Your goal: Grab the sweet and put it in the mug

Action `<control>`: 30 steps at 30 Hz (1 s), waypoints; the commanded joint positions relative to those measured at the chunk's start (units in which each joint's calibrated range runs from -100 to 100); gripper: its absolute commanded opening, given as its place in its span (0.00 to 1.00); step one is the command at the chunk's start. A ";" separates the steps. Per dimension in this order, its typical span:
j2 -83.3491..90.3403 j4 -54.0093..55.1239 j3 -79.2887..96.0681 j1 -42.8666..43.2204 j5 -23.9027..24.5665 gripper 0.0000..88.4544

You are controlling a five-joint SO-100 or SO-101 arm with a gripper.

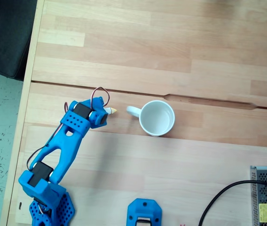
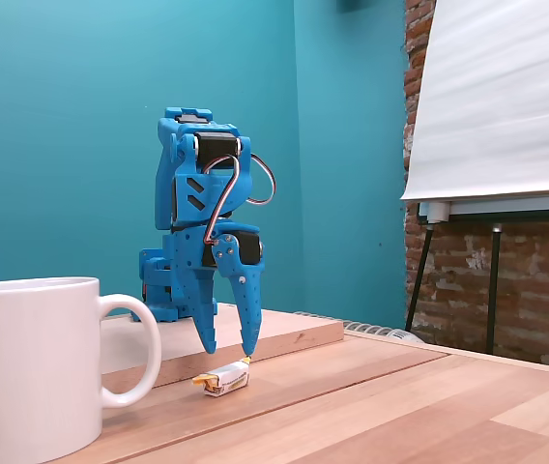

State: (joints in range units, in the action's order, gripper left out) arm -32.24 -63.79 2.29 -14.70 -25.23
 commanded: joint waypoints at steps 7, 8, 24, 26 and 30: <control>-0.72 0.57 -3.27 -0.12 0.05 0.20; -0.80 0.57 -3.27 -0.04 0.00 0.20; -1.58 0.40 -4.61 -0.19 -3.32 0.20; -1.75 0.40 -4.52 -0.26 -3.91 0.20; -2.27 0.32 -4.61 -0.34 -4.54 0.20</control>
State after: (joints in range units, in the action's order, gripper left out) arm -34.97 -63.79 0.31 -14.70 -29.43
